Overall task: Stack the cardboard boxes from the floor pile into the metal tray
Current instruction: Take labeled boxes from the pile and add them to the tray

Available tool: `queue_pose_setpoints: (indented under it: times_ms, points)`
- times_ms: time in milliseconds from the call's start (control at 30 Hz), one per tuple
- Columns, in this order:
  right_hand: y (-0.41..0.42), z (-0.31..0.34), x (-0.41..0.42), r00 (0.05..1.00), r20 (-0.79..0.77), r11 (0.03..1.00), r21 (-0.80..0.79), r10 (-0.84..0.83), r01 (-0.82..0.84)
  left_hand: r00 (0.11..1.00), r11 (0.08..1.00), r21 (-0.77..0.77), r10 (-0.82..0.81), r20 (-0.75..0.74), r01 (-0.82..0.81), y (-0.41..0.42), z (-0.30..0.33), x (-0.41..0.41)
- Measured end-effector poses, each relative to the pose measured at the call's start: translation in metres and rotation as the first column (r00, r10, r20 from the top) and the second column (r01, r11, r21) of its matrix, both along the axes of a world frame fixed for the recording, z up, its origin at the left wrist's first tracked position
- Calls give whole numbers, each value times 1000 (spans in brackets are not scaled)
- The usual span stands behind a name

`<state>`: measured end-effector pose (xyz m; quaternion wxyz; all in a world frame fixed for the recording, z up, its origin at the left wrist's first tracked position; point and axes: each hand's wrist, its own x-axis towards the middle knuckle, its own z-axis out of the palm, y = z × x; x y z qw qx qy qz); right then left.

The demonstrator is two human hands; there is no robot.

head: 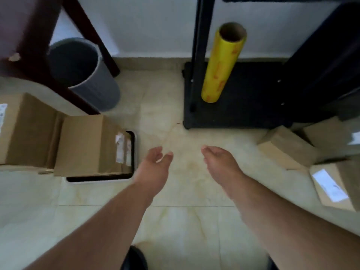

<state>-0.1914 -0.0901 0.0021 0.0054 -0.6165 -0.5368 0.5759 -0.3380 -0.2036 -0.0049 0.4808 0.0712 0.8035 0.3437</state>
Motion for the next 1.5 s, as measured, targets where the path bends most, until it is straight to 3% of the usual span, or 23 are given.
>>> queue_pose_setpoints:
  times_ms: [100, 367, 867, 1267, 1500]
  points:
    - [29, -2, 65, 1000, 16, 1000, 21, -6, 6, 999, 999, -1, -46, -1, 46, 38, -3, 50]
    - [68, -17, 208, 960, 31, 960, -37, -278, 279, 972, 972, -39, -233, 18, 233, 116, -11, 180]
    - [115, -93, 463, 862, 196, 880, 7, -468, 476, 885, 889, -65, -441, 149, 454, 201, -84, 416]
    - [155, -139, 565, 821, 370, 892, 55, -435, 448, 874, 891, -56, -428, 230, 451, 220, -118, 512]
    - [181, -161, 585, 814, 504, 956, 102, -289, 276, 855, 872, -36, -470, 218, 488, 234, -137, 531]
